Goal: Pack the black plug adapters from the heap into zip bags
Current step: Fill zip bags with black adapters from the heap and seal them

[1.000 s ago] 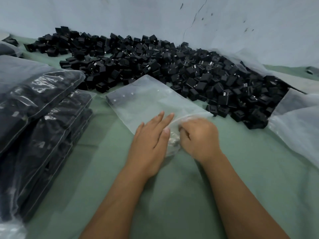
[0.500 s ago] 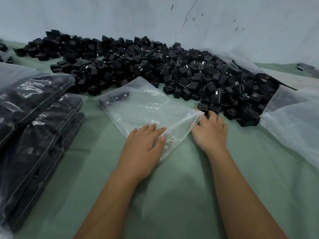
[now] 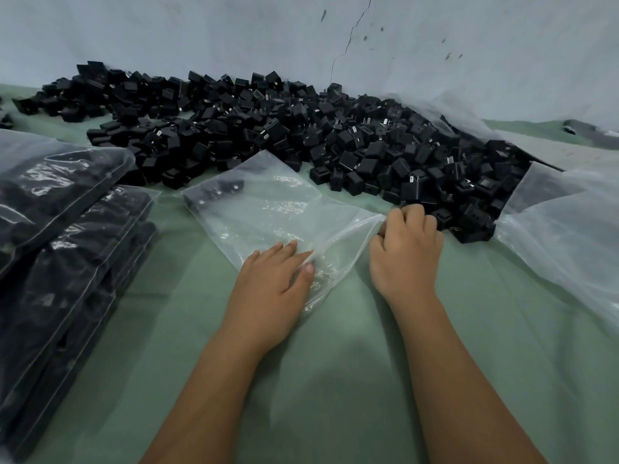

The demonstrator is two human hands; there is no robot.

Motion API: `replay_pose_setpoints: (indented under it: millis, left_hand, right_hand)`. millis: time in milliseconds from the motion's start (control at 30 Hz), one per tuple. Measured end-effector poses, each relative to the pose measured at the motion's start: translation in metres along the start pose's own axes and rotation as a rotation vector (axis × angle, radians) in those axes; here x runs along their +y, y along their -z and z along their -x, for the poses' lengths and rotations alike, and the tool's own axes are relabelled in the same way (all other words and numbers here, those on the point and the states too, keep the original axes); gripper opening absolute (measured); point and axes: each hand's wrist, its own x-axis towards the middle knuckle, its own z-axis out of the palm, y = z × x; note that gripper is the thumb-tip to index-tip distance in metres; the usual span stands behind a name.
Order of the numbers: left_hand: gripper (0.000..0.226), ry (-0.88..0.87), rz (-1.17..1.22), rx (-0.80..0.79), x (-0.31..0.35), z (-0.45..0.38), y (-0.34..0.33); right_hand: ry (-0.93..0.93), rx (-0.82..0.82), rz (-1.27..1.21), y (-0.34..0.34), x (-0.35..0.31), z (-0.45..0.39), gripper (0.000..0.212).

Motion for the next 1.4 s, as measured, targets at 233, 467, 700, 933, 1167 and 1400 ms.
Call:
replay_pose_setpoints:
  millis: [233, 467, 700, 933, 1167, 1400]
  left_hand:
    - [0.042, 0.004, 0.009, 0.009, 0.0, 0.0, 0.0]
    - [0.04, 0.039, 0.148, 0.076, 0.002, 0.003, 0.003]
    - [0.039, 0.049, 0.147, 0.067, 0.003, 0.001, 0.005]
    - [0.034, 0.116, 0.427, 0.212, 0.005, 0.003, 0.006]
    - [0.035, 0.16, 0.475, 0.23, 0.004, 0.004, 0.006]
    - [0.036, 0.176, 0.473, 0.213, 0.003, 0.002, 0.006]
  right_hand:
    - [-0.212, -0.197, -0.599, -0.008, 0.014, -0.006, 0.056]
    - [-0.291, -0.211, -0.598, -0.009, 0.018, -0.005, 0.039]
    - [-0.102, 0.185, -0.654, 0.012, -0.004, 0.013, 0.03]
    - [0.314, -0.206, -0.376, 0.013, -0.048, 0.038, 0.028]
    - [0.138, -0.247, -0.618, 0.023, -0.046, 0.039, 0.035]
    - [0.164, -0.22, -0.577, 0.025, -0.04, 0.037, 0.022]
